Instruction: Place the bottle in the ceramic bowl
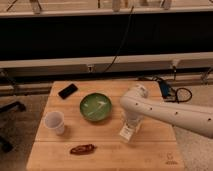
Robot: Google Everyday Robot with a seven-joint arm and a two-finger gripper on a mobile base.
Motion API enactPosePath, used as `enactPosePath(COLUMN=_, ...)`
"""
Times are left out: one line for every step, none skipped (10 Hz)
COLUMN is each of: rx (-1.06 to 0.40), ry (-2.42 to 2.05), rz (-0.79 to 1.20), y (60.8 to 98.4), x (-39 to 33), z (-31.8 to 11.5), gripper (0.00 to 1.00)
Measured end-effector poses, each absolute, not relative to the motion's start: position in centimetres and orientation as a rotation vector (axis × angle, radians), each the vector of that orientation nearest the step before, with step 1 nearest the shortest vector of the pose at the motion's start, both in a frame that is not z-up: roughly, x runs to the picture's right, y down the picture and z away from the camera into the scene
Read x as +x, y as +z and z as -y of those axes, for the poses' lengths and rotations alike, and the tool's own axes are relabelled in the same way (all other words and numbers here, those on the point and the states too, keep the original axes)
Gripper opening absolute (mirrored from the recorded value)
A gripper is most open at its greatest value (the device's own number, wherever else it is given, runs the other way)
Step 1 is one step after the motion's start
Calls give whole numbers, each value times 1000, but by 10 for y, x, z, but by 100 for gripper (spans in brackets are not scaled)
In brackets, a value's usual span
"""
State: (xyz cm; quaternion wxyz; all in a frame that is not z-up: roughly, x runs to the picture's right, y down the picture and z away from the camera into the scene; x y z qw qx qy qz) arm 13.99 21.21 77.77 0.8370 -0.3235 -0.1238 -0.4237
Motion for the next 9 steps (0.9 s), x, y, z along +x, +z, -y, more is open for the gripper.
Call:
enactPosePath(rx=-683, ry=-904, rz=255, y=776, x=137, z=-210, gripper=0)
enactPosePath(rx=-681, ry=-917, rz=246, y=777, x=133, z=-203, gripper=0)
enactPosePath(rx=-678, ry=-931, rz=242, y=781, x=127, z=-190, gripper=0)
enactPosePath(rx=-678, ry=-943, rz=238, y=785, x=121, z=-180, gripper=0)
enactPosePath(rx=-674, ry=-956, rz=235, y=789, x=116, z=-169, gripper=0)
enactPosePath(rx=-673, ry=-968, rz=228, y=790, x=112, z=-162, gripper=0)
enactPosePath(rx=-671, ry=-981, rz=226, y=789, x=108, z=-158, gripper=0)
enactPosePath(rx=-669, ry=-989, rz=225, y=789, x=106, z=-155, gripper=0)
enactPosePath(rx=-668, ry=-997, rz=224, y=791, x=104, z=-148, gripper=0)
